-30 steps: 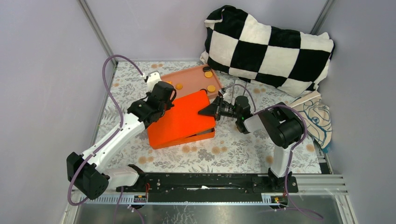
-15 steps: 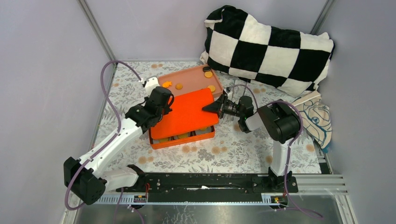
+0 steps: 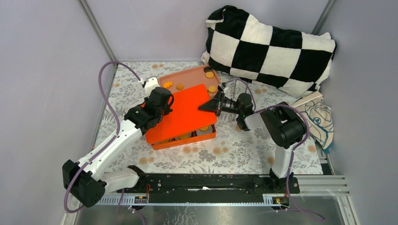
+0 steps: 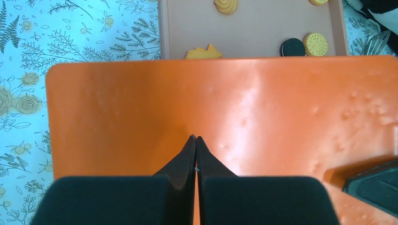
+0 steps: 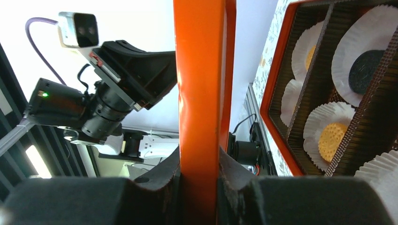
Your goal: Pack the cookies
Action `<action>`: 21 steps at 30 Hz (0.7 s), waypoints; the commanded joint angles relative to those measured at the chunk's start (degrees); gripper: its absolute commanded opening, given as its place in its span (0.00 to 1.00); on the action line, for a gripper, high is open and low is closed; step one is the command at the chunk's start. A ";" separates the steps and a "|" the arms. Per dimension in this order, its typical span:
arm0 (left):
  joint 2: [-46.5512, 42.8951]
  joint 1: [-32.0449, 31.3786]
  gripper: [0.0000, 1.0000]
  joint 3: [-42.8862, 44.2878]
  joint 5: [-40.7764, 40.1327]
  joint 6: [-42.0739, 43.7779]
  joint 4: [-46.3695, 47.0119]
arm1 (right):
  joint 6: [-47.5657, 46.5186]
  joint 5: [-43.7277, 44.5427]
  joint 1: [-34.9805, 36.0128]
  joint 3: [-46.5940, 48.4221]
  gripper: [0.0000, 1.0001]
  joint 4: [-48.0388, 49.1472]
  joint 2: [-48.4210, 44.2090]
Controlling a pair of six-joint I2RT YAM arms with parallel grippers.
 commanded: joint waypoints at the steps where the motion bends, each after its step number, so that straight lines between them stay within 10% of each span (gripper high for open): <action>1: -0.87 0.15 0.00 -0.24 -1.00 -0.66 0.82 | -3.65 -0.70 2.90 3.51 0.00 -0.92 1.37; 21: -3.30 0.15 0.00 -4.92 0.41 -1.99 0.53 | -12.93 7.64 3.32 1.58 0.00 -6.16 4.28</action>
